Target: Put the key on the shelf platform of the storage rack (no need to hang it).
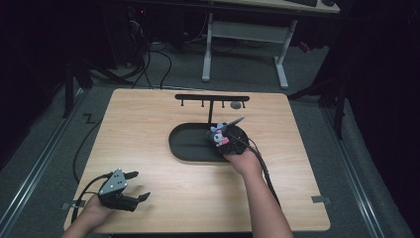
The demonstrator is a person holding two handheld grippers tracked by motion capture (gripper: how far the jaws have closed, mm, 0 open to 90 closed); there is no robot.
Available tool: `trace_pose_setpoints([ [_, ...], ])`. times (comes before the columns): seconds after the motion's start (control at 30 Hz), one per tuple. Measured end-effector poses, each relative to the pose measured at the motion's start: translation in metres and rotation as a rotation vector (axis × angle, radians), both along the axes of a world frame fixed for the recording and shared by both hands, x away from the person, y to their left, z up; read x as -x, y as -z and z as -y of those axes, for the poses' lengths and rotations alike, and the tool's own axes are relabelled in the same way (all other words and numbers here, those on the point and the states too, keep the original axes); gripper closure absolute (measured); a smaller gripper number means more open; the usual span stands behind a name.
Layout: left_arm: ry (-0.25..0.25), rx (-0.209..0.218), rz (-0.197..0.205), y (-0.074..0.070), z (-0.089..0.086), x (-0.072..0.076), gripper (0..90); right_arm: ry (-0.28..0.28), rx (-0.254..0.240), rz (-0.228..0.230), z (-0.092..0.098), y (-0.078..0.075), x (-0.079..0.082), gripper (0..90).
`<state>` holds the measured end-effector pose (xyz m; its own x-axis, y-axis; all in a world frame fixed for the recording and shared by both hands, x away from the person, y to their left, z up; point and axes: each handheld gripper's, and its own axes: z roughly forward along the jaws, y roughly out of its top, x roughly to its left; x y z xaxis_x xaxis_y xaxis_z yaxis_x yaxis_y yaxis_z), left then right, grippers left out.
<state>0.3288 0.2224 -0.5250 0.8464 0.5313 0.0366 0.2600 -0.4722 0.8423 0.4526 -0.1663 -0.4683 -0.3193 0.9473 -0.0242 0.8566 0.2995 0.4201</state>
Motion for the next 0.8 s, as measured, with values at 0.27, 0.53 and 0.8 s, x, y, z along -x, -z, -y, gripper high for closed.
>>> trace_pose_setpoints([
  [0.27, 0.000, 0.001, 0.001, 0.000, 0.000, 0.000, 15.5, 0.023, 0.010, -0.041, 0.007, 0.009, 0.003, 47.3],
  [0.53, -0.002, 0.000, 0.003, 0.000, 0.000, 0.000, 15.5, 0.021, -0.007, -0.028, -0.001, 0.016, -0.001, 40.1],
  [0.8, -0.002, -0.001, 0.003, 0.000, 0.000, 0.000, 15.5, 0.026, -0.041, 0.013, -0.001, 0.006, 0.002, 31.8],
])
